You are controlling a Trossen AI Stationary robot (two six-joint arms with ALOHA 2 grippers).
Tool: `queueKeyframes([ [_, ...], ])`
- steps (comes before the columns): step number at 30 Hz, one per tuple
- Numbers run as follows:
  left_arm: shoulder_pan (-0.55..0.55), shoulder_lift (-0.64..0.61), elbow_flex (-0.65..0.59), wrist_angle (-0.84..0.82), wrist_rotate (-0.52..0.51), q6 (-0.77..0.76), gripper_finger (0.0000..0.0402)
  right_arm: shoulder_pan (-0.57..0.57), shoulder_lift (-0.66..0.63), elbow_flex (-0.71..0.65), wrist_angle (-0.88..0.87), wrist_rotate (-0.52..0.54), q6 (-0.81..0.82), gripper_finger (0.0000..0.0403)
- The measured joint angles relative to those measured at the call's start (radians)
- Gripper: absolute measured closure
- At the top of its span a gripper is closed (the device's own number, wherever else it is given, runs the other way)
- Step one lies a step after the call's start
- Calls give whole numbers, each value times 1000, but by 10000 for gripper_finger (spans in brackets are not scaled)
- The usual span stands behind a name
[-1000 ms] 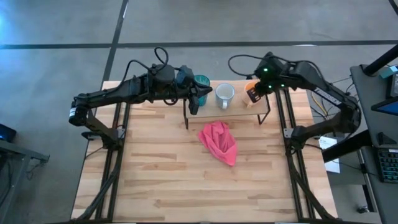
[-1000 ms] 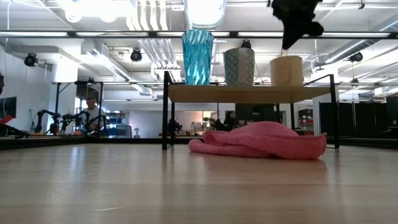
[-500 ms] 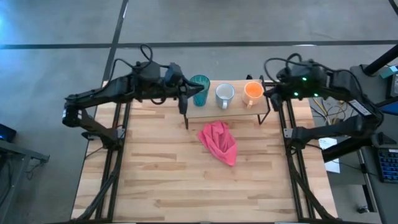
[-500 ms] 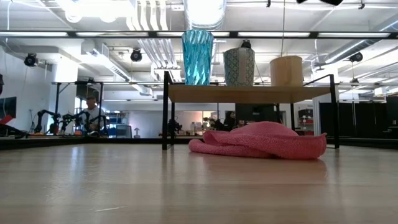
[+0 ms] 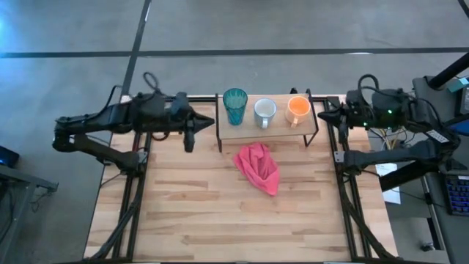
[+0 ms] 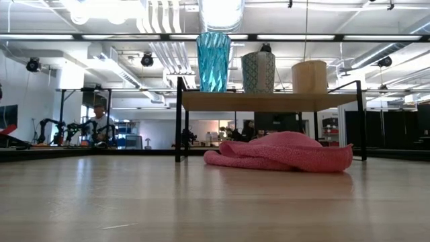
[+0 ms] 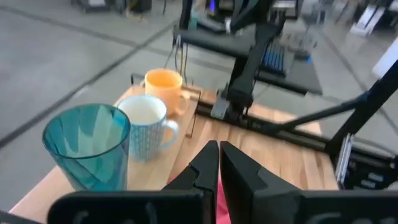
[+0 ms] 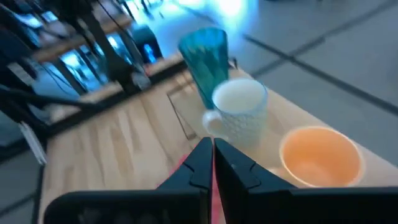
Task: Stack small to large cups/mugs on shelf
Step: Return to home position
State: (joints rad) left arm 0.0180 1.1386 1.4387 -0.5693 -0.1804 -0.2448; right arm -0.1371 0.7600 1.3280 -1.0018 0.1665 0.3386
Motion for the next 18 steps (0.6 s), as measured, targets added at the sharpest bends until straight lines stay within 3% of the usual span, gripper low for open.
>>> queueKeyframes([
  [4,-43,-110,-171,174,-17,-3,400,15,-125,-169,140,-6,1,394],
  [10,-82,-266,-377,310,-19,-12,400,15,-288,-401,329,-17,6,394],
  [18,-86,-418,-553,440,-46,37,400,15,-430,-574,481,-20,-7,394],
])
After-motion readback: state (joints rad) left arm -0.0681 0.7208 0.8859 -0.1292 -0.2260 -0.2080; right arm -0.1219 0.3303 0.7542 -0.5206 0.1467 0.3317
